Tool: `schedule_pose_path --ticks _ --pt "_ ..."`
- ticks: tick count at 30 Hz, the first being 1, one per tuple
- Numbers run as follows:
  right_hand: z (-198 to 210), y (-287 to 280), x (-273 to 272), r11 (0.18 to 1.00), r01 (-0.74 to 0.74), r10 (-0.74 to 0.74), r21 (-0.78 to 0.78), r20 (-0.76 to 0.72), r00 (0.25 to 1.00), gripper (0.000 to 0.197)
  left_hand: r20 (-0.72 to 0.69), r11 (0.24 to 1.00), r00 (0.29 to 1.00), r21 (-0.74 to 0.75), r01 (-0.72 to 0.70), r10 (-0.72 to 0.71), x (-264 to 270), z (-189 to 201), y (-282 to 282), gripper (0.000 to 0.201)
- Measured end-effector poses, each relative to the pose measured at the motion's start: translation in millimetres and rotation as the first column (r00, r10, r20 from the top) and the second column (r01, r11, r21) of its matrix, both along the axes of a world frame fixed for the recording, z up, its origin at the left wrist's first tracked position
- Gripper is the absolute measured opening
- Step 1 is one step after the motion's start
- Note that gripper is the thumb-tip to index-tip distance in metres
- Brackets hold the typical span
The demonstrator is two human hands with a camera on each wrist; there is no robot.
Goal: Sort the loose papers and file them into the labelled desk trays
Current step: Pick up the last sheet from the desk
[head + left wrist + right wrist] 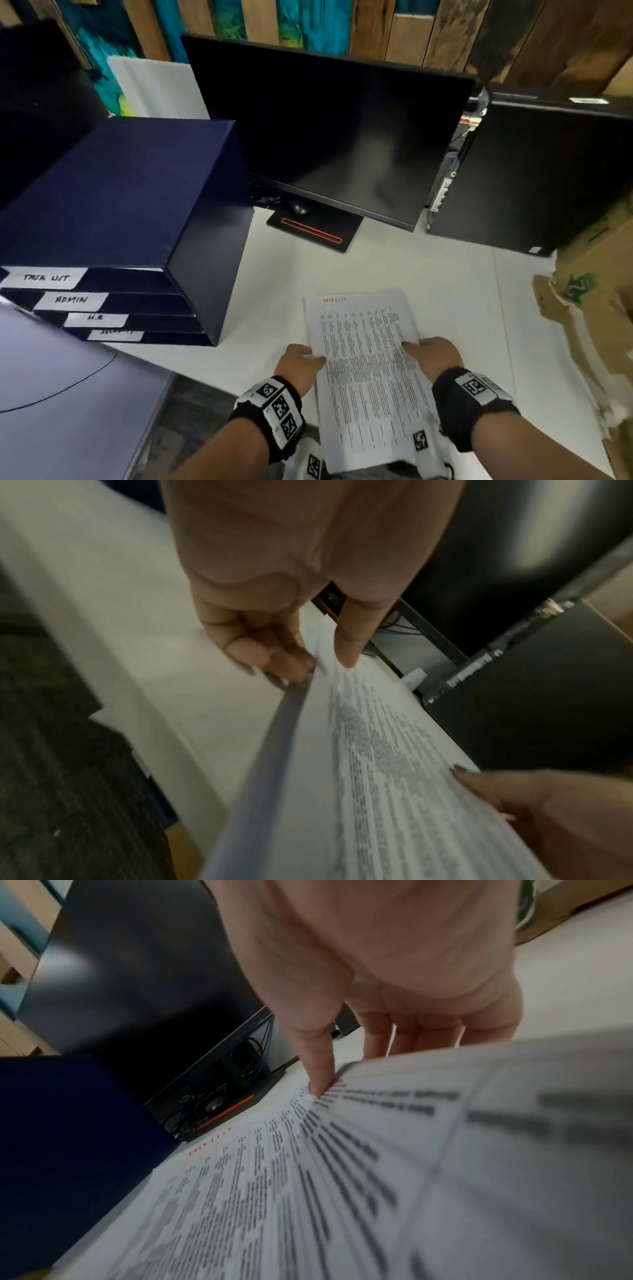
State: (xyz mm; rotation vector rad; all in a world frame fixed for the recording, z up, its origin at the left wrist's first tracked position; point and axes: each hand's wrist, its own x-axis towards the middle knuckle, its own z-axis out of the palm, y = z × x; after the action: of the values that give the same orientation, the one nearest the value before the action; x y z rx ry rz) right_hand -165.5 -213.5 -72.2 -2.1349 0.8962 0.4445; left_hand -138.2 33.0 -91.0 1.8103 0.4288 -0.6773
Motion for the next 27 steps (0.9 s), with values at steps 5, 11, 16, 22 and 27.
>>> schedule_pose_path --ticks 5,11,16,22,27 --pt "8 14 3 0.99 -0.125 0.123 0.069 0.035 0.992 0.03 0.093 0.997 0.994 0.045 0.057 -0.061 -10 4 17 0.016" --pt "15 43 4 0.905 -0.136 0.034 0.402 0.252 0.967 0.049 0.344 0.993 0.939 0.11 -0.036 -0.004 -25 17 56 0.032" --pt "17 65 3 0.806 -0.108 -0.024 0.581 0.214 0.977 0.033 0.308 0.991 0.945 -0.104 -0.081 0.11 -33 20 115 0.03" --pt "39 141 6 0.732 -0.24 0.131 0.637 0.215 0.968 0.032 0.145 0.925 0.968 -0.352 -0.142 0.204 -44 19 192 0.021" --pt "66 229 5 0.648 -0.384 0.284 0.658 0.259 0.923 0.026 0.062 0.794 0.925 -0.536 -0.286 0.375 -54 35 278 0.048"
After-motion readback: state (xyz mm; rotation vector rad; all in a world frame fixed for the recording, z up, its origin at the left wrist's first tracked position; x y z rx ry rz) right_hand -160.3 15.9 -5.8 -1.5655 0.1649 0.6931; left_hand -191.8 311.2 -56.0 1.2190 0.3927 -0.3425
